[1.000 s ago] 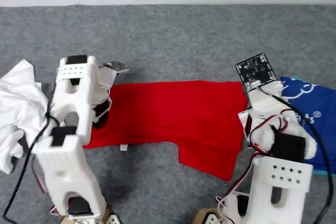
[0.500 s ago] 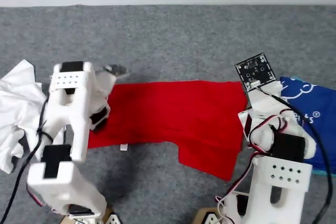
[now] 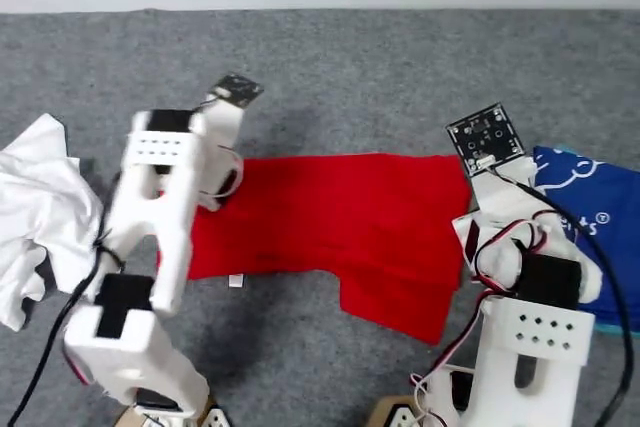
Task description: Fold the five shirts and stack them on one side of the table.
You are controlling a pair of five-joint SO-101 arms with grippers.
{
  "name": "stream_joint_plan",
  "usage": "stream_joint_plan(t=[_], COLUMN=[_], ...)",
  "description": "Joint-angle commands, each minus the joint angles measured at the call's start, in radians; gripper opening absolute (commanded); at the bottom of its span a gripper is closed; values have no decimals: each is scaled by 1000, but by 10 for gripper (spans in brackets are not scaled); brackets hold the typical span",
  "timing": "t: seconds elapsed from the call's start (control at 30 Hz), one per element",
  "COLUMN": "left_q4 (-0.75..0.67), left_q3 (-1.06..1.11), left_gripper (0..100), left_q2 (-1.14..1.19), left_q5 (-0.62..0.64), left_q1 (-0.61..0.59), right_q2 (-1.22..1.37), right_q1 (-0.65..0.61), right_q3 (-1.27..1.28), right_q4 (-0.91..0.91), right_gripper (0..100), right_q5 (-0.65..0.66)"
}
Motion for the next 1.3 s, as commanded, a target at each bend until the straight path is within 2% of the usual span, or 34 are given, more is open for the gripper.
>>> stream_joint_plan(t=[0.0,0.1,0.27,0.6,0.83,1.0,1.27], left_q4=[-64,-63,51,318,324,324,322], left_q3=[-35,-35,-35,8,196,260,255], left_gripper=[7,7,6,6,6,10,145], left_q2=[34,91,130,-40,-206,-293,-457], left_q5=[63,74,64,-81,-199,-241,-241], left_q1=[86,124,124,60,-54,-91,-164], right_q2=[-27,-27,-27,-27,-27,-27,-27], right_q1=[10,10,10,10,10,8,8], right_q3=[-5,-8,-9,-9,-9,-9,-11], right_q4=[15,18,19,12,12,10,10], right_gripper=[10,10,10,10,10,10,10], right_q5=[-14,-14,-11,-9,-8,-8,-8])
